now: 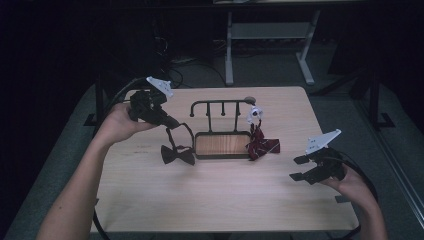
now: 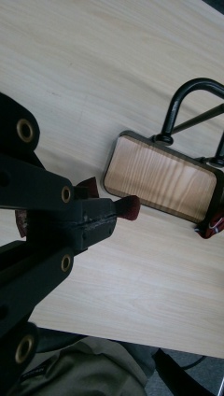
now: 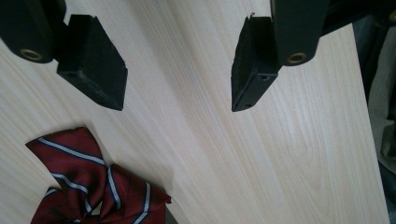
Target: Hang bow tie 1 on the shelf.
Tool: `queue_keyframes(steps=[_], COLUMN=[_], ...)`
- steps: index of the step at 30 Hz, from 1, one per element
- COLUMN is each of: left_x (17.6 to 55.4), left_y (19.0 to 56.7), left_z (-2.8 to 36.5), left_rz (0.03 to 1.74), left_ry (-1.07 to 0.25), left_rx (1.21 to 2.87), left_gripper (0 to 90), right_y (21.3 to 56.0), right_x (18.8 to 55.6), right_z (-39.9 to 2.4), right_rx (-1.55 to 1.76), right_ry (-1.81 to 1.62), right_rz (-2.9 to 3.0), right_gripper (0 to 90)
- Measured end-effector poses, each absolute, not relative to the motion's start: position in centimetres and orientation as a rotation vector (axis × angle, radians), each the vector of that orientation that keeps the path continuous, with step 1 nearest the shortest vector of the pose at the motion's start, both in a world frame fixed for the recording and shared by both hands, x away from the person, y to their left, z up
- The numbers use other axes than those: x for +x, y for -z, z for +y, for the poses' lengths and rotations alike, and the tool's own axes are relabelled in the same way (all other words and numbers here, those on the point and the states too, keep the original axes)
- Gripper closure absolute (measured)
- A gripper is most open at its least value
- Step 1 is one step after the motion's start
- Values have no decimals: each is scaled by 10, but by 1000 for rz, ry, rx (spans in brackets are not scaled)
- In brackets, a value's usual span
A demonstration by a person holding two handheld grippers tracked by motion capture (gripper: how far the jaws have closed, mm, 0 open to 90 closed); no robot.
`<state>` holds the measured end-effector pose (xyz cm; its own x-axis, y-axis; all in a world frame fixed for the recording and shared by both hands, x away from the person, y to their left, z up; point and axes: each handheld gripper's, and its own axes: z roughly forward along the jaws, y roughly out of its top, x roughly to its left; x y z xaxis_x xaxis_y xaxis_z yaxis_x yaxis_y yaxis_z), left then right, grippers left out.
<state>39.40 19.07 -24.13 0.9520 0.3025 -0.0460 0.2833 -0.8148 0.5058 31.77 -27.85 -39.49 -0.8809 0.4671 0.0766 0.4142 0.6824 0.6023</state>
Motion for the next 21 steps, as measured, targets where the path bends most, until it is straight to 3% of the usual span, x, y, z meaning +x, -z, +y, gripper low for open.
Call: queue_keyframes(steps=[21], left_x=[425], left_y=[225], left_z=[169], left_rz=[433], left_ry=[-72], left_rx=[2615], left_gripper=[895], right_y=[395], right_x=[318], right_z=[-284], right_rx=[742], right_ry=[-983], right_rz=[2803], right_gripper=[356])
